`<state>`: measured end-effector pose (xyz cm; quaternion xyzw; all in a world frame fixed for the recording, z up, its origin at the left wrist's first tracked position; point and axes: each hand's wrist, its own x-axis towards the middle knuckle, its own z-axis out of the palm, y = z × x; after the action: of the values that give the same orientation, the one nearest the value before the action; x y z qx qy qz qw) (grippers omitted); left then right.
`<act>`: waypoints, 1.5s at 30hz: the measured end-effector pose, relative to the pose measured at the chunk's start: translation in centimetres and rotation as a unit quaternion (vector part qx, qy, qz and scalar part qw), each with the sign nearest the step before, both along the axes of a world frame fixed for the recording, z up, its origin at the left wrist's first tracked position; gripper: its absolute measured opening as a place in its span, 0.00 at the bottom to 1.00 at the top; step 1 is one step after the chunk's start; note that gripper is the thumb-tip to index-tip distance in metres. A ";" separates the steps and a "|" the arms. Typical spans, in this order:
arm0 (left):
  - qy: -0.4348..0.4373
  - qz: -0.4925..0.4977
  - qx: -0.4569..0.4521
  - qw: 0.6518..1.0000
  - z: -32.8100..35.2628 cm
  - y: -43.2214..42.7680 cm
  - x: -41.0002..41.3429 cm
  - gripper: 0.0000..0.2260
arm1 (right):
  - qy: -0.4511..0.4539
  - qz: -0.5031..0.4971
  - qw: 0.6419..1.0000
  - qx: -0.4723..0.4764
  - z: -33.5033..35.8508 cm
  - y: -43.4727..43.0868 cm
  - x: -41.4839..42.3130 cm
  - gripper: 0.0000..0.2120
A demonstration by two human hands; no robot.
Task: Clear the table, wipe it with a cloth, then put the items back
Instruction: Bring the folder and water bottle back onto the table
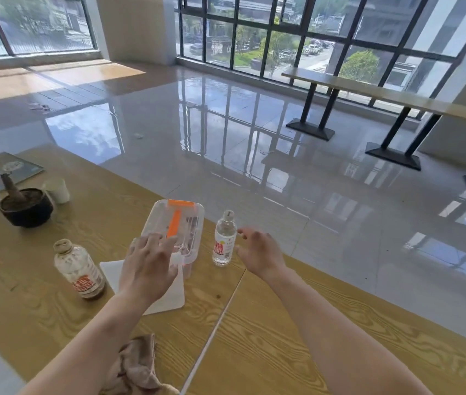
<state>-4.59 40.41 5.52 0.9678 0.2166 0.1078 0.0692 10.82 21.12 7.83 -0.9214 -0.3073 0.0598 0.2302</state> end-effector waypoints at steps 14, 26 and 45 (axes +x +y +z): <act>0.083 0.008 -0.026 0.996 -1.4 3.5 0.3 0.04 | -0.021 0.051 0.994 -0.097 -2.8 7.7 6.6 0.22; 0.057 0.012 -0.024 0.998 -0.2 2.2 -0.1 0.04 | -0.053 0.002 0.999 -0.007 -2.6 3.4 5.3 0.12; -0.017 -0.155 -0.055 0.986 2.3 -8.2 3.5 0.05 | -0.065 -0.178 0.982 0.015 0.9 -17.0 -3.2 0.16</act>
<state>-1.12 32.17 7.87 0.9824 0.0684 0.1002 0.1419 7.66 4.16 8.73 -0.9597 -0.1538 -0.0466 0.2305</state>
